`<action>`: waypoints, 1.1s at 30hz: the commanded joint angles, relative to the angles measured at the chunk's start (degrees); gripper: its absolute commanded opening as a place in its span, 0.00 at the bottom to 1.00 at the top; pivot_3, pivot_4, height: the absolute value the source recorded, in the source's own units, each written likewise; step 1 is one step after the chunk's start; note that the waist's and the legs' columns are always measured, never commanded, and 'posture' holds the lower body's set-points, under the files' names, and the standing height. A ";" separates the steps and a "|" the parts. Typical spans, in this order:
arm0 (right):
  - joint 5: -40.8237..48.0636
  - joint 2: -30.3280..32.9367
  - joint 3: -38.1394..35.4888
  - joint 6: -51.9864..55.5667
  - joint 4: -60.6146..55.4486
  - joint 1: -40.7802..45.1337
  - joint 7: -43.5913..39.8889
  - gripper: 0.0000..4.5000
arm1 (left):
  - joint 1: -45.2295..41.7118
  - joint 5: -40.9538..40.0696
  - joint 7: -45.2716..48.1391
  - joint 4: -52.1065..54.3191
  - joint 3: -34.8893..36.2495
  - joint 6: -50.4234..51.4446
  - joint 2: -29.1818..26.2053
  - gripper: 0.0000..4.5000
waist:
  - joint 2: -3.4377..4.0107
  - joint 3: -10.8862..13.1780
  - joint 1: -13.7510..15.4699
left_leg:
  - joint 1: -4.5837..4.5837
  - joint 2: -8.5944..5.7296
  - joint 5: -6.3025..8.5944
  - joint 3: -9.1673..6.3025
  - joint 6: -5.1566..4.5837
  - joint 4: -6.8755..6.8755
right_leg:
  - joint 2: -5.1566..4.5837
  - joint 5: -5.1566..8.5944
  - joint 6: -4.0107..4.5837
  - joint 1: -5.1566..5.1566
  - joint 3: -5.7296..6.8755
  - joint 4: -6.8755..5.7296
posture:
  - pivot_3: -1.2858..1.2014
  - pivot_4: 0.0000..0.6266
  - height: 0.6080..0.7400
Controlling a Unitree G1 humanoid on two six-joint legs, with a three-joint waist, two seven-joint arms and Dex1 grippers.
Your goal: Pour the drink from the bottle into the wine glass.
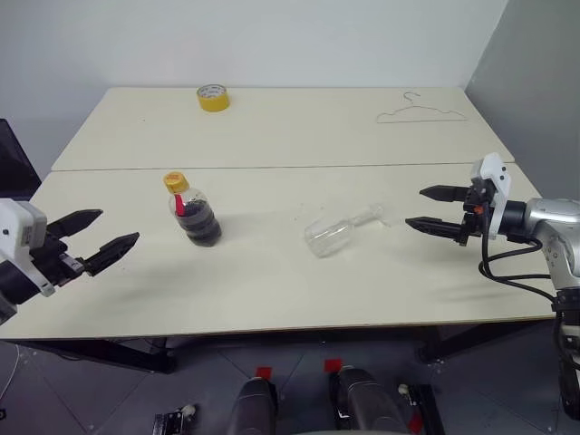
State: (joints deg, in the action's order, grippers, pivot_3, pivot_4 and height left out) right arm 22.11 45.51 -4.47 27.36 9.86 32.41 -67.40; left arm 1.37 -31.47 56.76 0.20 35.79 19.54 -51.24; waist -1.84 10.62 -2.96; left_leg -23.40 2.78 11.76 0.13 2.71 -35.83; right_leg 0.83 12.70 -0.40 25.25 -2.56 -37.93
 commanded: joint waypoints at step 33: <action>2.88 -1.98 0.53 0.81 -4.09 2.22 -0.07 1.00 | 0.98 -2.56 -2.68 4.82 -0.42 1.15 4.17 0.95 | 0.00 0.00 0.02 | 0.00 0.00 0.00 0.00 0.00 -0.04 | 0.01 -0.01 -0.02 -0.02 -0.01 -0.05 | 0.52 0.24 1.00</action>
State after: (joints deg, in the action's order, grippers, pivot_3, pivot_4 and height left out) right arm 23.62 43.70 -3.24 28.00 8.60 33.25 -67.37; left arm 2.18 -33.59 54.94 2.73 35.31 20.95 -47.34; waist -1.84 10.62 -2.94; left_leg -23.40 2.78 11.76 0.11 2.71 -35.87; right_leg 0.84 12.69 -0.42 25.23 -2.56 -37.98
